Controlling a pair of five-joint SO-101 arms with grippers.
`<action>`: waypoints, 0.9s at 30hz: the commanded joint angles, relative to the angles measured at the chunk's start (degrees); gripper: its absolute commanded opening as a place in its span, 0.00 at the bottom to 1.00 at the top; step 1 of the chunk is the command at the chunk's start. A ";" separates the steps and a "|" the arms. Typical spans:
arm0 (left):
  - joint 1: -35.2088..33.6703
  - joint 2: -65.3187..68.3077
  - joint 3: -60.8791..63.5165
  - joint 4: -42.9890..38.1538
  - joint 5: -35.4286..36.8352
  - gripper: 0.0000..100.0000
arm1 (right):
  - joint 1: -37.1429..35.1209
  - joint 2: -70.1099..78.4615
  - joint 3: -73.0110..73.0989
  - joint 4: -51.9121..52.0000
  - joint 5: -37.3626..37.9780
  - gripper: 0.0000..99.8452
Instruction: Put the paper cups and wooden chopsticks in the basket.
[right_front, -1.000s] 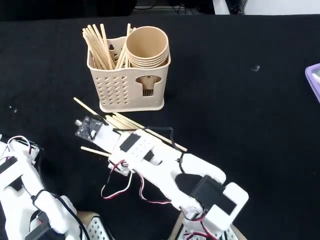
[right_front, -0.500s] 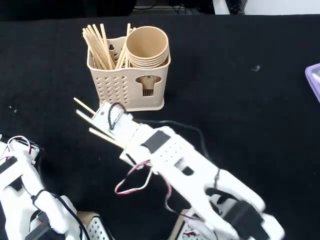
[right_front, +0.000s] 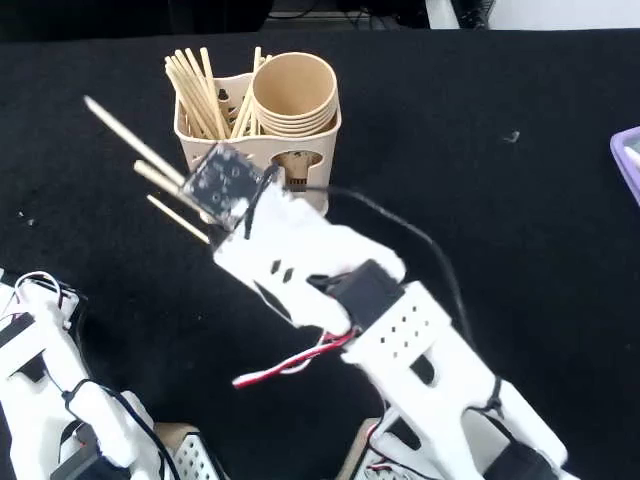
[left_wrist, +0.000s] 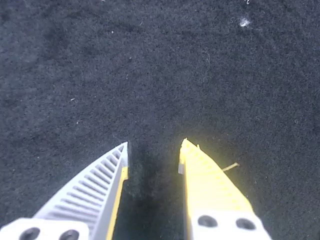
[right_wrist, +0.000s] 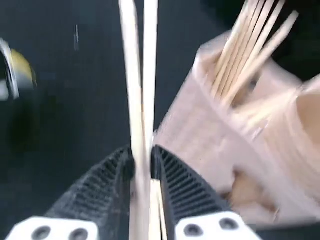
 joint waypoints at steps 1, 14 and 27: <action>0.66 -1.41 -0.92 -0.79 -0.62 0.17 | 1.76 3.56 -13.32 -1.41 -0.97 0.01; 0.66 -1.41 -0.84 -0.79 -0.62 0.17 | 9.67 22.46 -39.96 -12.66 -13.80 0.01; 0.66 -1.41 -0.92 -0.79 -0.62 0.17 | 10.46 30.11 -42.07 -35.87 -15.30 0.01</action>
